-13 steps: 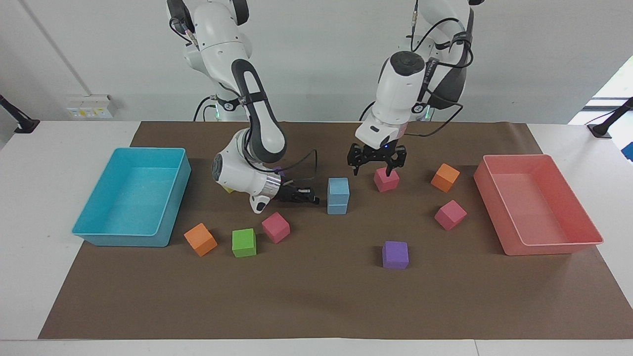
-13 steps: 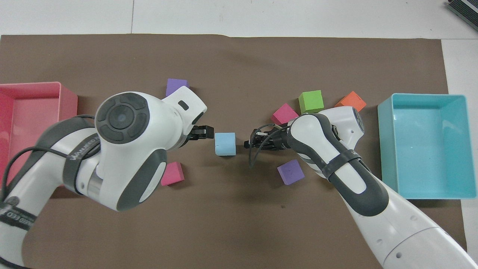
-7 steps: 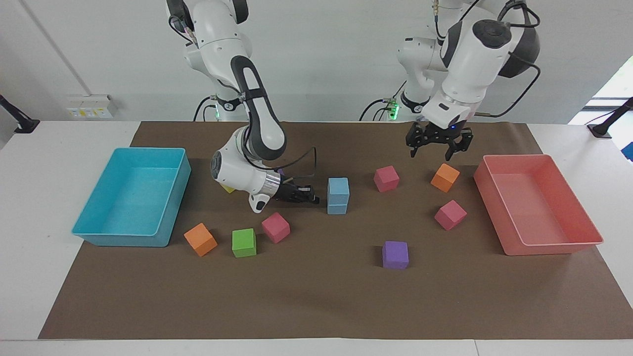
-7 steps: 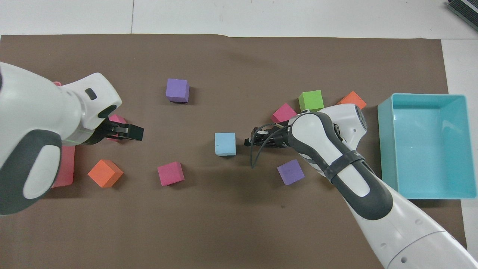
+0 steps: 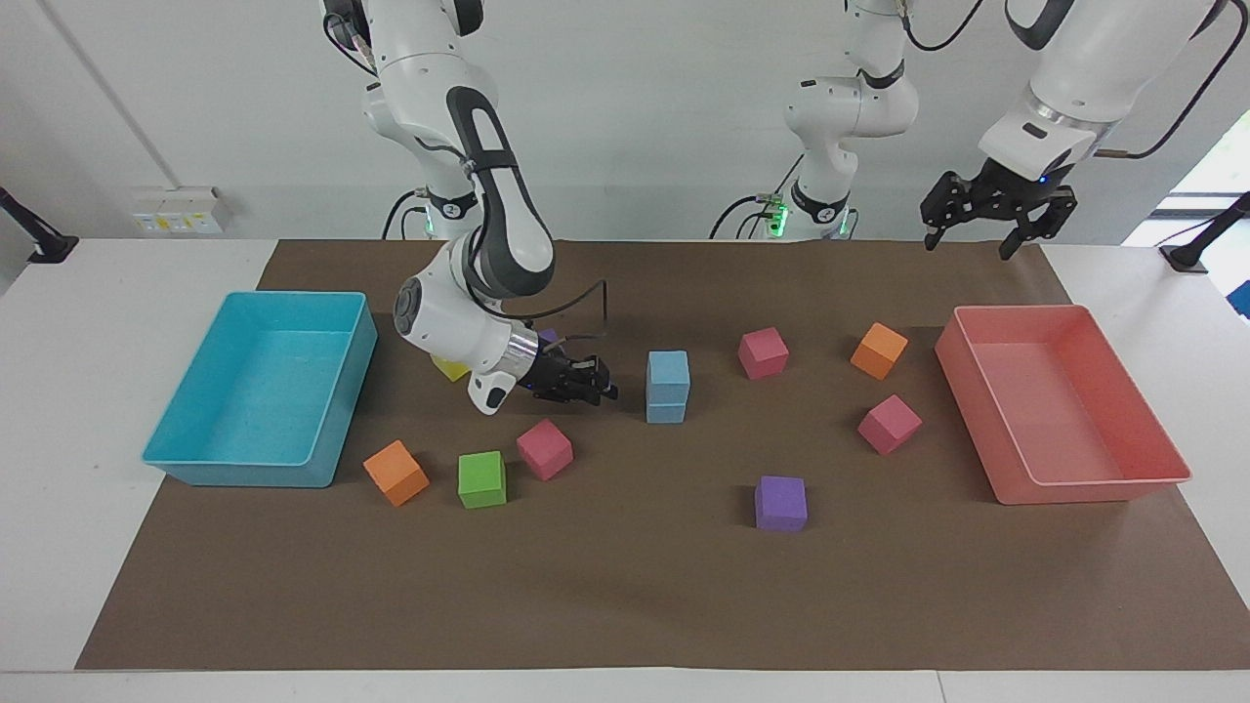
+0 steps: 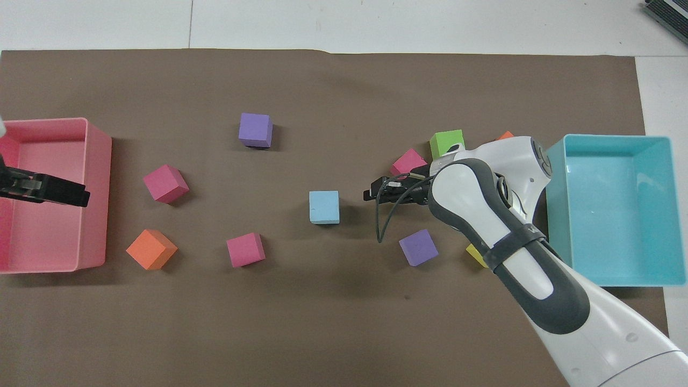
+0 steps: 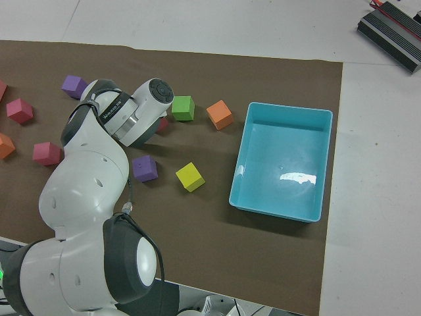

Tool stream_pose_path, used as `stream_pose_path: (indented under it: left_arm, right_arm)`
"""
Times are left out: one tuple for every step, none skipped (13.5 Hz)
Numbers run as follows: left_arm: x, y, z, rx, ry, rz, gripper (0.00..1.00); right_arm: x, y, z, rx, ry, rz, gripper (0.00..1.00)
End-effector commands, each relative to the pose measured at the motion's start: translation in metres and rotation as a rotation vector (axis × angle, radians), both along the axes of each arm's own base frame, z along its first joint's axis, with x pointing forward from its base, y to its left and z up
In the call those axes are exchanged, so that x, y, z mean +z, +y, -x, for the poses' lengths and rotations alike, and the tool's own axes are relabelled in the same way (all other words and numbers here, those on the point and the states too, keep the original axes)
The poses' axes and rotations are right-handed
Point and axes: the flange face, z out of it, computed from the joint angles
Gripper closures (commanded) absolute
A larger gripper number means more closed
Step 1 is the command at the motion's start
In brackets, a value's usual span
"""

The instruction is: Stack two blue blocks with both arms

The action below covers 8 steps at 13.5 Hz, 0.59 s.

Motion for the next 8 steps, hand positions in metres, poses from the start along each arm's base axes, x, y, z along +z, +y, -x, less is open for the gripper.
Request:
stream_pose_path:
  left_arm:
    - [0.025,0.008,0.002,0.001,0.015,0.012,0.00]
    - [0.032,0.009,0.004,0.001,0.013,0.009,0.00]
    - [0.039,0.010,0.006,0.003,0.011,0.007,0.00]
    - [0.040,0.010,0.004,0.002,0.022,0.007,0.00]
    - [0.040,0.012,0.000,0.007,0.028,0.005,0.00]
    - [0.044,0.012,-0.003,0.008,0.029,0.006,0.00]
    - [0.041,0.011,-0.008,0.006,0.045,0.005,0.00]
    - [0.041,0.012,-0.009,0.007,0.046,0.004,0.00]
  right_arm:
    - [0.027,-0.014,-0.007,0.027,-0.004,0.065,0.37]
    - [0.041,-0.017,-0.008,0.038,-0.011,0.103,0.31]
    - [0.050,-0.021,-0.009,0.048,-0.015,0.135,0.27]
    - [0.059,-0.026,-0.009,0.059,-0.021,0.159,0.21]
    - [0.065,-0.030,-0.009,0.078,-0.035,0.197,0.16]
    - [0.071,-0.035,-0.009,0.092,-0.051,0.238,0.01]
    - [0.075,-0.043,-0.010,0.098,-0.062,0.270,0.00]
    - [0.083,-0.046,-0.009,0.102,-0.074,0.297,0.00]
